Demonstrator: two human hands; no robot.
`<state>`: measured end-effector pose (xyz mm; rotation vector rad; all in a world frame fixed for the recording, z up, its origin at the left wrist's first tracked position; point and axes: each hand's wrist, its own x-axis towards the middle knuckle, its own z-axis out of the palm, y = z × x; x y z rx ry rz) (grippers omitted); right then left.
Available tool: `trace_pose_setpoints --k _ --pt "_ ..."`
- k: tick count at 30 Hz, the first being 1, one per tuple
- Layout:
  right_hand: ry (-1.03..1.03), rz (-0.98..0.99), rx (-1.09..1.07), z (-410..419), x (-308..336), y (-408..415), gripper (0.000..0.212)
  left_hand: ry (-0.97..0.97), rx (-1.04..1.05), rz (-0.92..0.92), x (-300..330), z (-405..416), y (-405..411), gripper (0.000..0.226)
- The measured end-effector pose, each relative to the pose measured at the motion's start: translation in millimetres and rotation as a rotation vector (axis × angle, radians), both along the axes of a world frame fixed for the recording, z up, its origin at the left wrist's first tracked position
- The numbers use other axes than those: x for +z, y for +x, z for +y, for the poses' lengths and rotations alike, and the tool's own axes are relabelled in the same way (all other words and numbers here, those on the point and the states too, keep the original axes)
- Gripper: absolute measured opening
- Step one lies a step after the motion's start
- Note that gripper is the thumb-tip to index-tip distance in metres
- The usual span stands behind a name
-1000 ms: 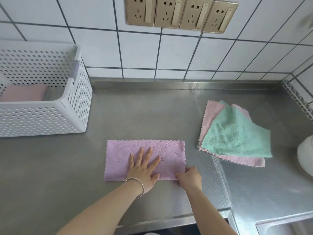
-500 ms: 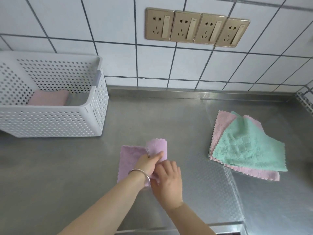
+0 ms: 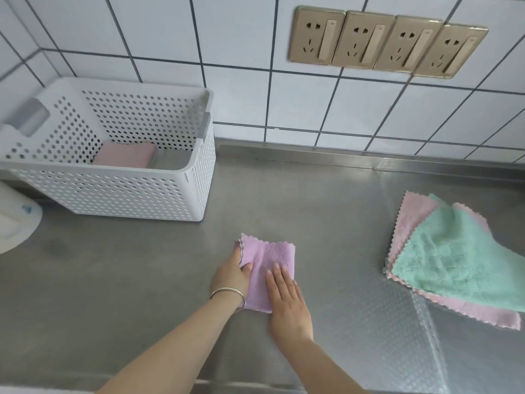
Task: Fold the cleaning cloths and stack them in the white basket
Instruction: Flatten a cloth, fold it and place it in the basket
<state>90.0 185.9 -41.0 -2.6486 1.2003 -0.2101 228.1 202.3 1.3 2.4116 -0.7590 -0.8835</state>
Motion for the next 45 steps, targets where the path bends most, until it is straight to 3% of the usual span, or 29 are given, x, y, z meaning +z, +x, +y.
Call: trace_pose_setpoints --k 6,10,13,16,20,27,31,33,36,38,40,43,45 --pt "0.026 0.063 0.010 0 -4 -1 0.066 0.057 0.100 -0.062 -11 2 -5 0.052" --pt "0.060 0.043 0.019 4 10 -6 0.065 -0.005 0.095 -0.169 -17 6 -6 0.064" --pt "0.020 -0.003 0.030 -5 23 -2 0.058 -0.166 -0.148 -0.479 -24 9 -6 0.056" --pt "0.035 0.115 0.036 -26 23 10 0.052 -0.100 -0.501 -0.582 -30 7 -9 0.054" --pt "0.101 0.196 0.015 -45 7 7 0.060 0.010 -0.639 -0.612 -46 9 -10 0.061" --pt "0.015 0.210 0.063 -50 -10 -3 0.072 0.054 -0.581 -0.625 -63 14 -6 0.065" --pt "0.065 0.207 0.055 -52 -12 0 0.064 0.119 -0.607 -0.565 -62 9 -4 0.074" --pt "0.095 0.287 0.095 -55 1 2 0.065 0.208 -0.631 -0.440 -47 4 -2 0.071" --pt "0.303 0.258 0.048 -58 17 1 0.060 0.141 -0.355 -0.351 -20 -1 -4 0.060" --pt "0.396 0.044 -0.171 -55 28 -7 0.053 0.008 0.027 -0.388 -13 2 -6 0.046" --pt "0.571 -0.139 -0.387 -52 38 -14 0.045 0.042 0.242 -0.346 -13 7 -6 0.037" --pt "0.870 -0.244 -0.581 -51 42 -20 0.040 0.231 0.294 -0.232 -17 13 -11 0.039" --pt "0.967 -0.248 -0.586 -52 43 -21 0.016 0.297 0.293 -0.193 -19 13 -15 0.043"
